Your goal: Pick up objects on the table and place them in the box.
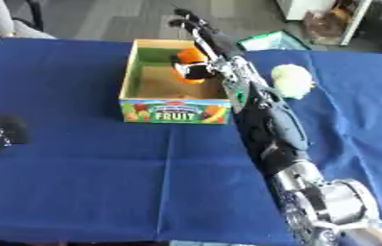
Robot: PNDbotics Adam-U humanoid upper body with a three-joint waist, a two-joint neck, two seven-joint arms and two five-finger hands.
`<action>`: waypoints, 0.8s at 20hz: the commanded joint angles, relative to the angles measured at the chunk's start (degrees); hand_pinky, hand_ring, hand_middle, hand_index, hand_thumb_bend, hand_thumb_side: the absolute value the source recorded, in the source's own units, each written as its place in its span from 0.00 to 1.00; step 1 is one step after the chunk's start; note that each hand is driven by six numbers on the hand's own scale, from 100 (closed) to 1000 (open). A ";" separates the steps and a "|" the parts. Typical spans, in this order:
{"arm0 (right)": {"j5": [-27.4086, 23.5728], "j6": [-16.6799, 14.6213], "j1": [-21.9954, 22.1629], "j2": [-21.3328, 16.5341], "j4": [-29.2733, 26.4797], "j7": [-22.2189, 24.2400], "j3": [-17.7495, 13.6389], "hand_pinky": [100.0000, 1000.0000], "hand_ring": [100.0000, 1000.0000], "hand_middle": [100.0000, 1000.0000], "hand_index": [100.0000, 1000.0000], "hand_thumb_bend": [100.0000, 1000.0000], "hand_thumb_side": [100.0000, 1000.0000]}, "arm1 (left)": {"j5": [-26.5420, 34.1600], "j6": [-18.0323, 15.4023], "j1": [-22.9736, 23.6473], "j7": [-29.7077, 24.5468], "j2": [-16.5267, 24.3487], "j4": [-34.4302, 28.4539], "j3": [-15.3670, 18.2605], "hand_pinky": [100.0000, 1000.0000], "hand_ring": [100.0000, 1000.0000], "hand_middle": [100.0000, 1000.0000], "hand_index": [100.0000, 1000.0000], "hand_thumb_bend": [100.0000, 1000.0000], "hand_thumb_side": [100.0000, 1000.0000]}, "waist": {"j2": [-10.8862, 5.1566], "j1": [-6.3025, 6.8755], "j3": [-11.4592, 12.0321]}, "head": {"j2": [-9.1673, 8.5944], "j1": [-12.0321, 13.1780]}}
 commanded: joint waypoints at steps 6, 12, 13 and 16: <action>1.09 0.58 -1.26 -1.46 -0.22 -1.21 -0.31 1.00 0.98 0.95 0.97 0.21 0.00 | -0.10 -0.08 -0.44 -0.20 0.25 -1.08 0.30 0.66 0.64 0.57 0.67 0.00 0.71 | -0.99 0.31 -0.26 | 0.28 -0.16; 0.96 2.34 -1.81 -4.10 0.30 -1.81 -1.12 1.00 0.97 0.95 0.96 0.20 0.00 | -0.14 -0.10 -0.19 -0.07 0.36 -1.03 0.46 0.66 0.64 0.57 0.67 0.00 0.71 | -1.20 0.27 -0.76 | 0.28 0.22; 0.71 2.77 -1.92 -4.80 0.55 -1.96 -1.34 1.00 0.97 0.95 0.96 0.20 0.00 | -0.15 -0.10 -0.14 -0.05 0.38 -1.02 0.49 0.66 0.64 0.57 0.67 0.00 0.71 | -1.24 0.22 -0.91 | 0.28 0.30; -0.46 4.20 -2.09 -7.16 1.57 -2.31 -1.96 1.00 0.97 0.94 0.96 0.19 0.00 | -0.21 -0.11 0.00 0.00 0.48 -1.00 0.57 0.66 0.64 0.57 0.67 0.00 0.71 | -1.33 0.09 -1.32 | 0.28 0.52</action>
